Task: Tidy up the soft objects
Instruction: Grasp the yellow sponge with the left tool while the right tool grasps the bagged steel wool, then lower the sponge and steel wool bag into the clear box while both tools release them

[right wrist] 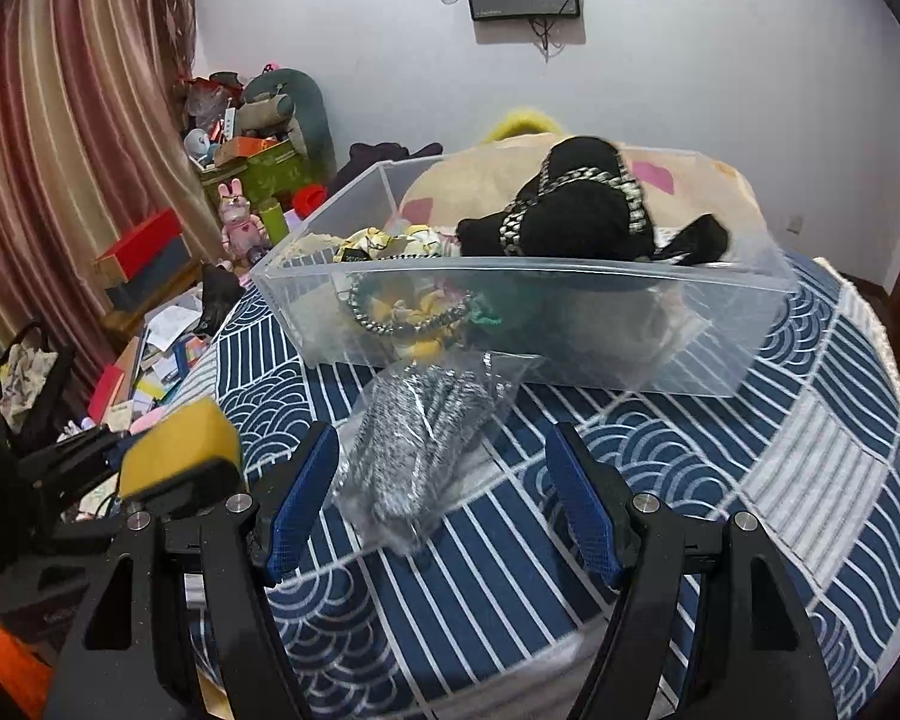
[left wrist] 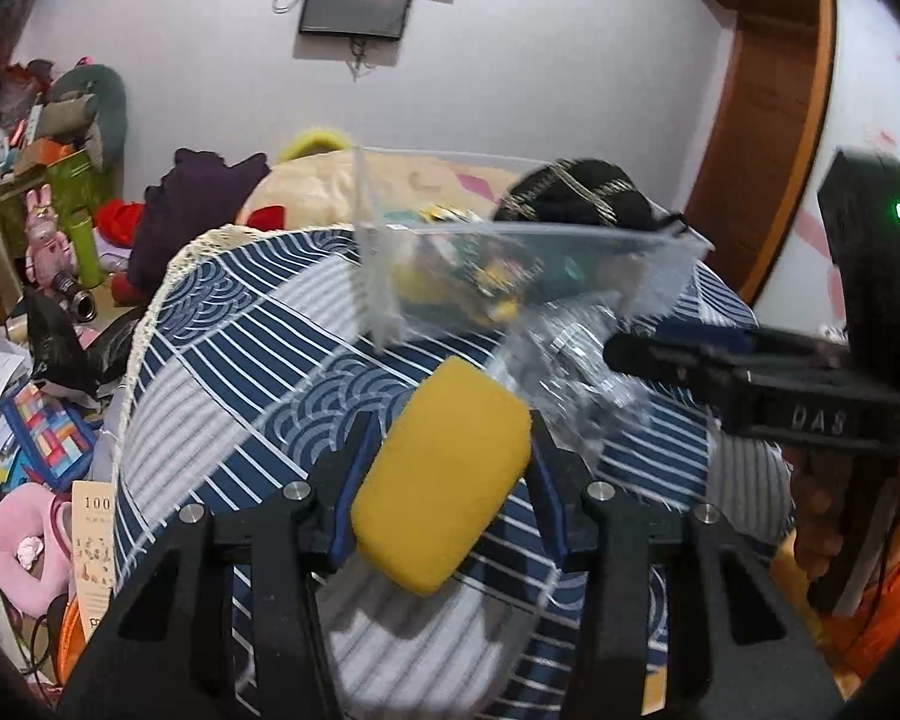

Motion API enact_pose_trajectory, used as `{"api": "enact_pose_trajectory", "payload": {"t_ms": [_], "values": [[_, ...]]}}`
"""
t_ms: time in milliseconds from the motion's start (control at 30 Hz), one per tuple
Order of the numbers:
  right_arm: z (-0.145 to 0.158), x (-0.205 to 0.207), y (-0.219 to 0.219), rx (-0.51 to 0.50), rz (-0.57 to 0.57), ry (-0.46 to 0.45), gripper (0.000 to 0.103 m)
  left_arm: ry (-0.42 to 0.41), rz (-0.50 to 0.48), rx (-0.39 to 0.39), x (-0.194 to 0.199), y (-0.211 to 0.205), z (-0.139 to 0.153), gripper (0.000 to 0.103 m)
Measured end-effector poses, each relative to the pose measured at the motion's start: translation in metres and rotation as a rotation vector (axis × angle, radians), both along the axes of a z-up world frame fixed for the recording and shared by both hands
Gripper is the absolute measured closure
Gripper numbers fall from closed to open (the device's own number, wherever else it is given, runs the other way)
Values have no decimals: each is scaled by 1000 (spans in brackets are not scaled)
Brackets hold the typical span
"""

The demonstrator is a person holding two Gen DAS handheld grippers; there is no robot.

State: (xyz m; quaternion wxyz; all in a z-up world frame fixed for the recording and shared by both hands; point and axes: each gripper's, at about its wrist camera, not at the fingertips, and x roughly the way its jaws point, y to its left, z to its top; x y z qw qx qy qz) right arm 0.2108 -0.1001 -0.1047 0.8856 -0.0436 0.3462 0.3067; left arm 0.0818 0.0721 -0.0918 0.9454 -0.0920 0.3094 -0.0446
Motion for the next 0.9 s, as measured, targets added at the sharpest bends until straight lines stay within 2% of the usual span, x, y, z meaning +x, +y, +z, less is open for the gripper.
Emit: {"api": "enact_pose_trajectory", "payload": {"t_ms": [200,267,333,433,600,900], "values": [[-14,8,14,-27,21,49,34,3,27,-6,12,5,1,56],[-18,9,17,-42,31,64,38,3,29,-3,14,3,-1,56],[-22,7,19,-65,44,69,57,4,29,-1,15,2,-2,56],[-21,2,14,-54,56,61,72,12,28,-10,18,1,-5,56],[-16,-3,0,-37,53,48,79,16,20,-18,18,-1,-6,56],[6,-14,-30,-4,7,-23,79,-54,-2,-1,16,-9,22,56]]}}
